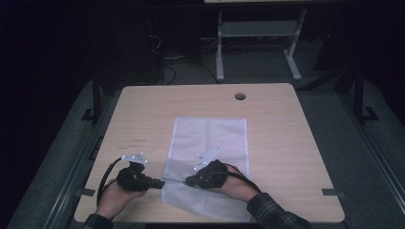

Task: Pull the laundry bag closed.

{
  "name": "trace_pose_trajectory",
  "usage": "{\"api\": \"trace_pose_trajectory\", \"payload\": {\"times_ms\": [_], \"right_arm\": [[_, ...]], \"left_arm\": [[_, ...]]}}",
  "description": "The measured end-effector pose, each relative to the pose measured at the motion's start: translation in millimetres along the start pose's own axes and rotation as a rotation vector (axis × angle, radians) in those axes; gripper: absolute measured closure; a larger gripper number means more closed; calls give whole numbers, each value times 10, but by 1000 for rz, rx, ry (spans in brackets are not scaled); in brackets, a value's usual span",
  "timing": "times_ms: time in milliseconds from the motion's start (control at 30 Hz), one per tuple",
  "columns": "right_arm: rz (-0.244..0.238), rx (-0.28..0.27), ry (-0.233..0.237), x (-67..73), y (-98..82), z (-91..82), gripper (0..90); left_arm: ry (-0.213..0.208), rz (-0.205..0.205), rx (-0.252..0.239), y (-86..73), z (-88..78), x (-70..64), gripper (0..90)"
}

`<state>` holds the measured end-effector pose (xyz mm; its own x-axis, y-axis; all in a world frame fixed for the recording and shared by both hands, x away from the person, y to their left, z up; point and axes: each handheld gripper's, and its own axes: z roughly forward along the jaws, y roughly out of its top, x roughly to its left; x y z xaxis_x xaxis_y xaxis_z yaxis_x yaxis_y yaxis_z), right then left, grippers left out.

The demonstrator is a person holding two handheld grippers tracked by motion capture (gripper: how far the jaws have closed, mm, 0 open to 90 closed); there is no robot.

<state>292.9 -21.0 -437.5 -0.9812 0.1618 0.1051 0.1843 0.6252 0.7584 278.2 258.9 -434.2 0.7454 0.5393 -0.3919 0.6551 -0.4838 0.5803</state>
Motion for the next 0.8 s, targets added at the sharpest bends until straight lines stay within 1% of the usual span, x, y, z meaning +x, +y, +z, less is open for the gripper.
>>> {"api": "trace_pose_trajectory", "payload": {"times_ms": [200, 233, 400, 467, 633, 800], "right_arm": [[7, 1, 1, -1, -19, -25, 864], [7, 1, 1, -3, -23, -30, 864], [16, 8, 0, -7, -45, -62, 864], [16, 7, 1, -11, -58, -78, 864], [19, 9, -1, -13, -75, -108, 864], [23, 10, -5, -16, -99, -141, 864]], "left_arm": [[3, -3, 0, 3, 5, -6, 890], [6, 1, 5, 2, 2, -1, 891], [10, -8, 3, -7, -8, 12, 890], [6, -9, 1, -7, -5, 10, 891], [15, -11, 3, -10, -14, 20, 890], [14, -13, 2, -12, -13, 22, 890]]}}
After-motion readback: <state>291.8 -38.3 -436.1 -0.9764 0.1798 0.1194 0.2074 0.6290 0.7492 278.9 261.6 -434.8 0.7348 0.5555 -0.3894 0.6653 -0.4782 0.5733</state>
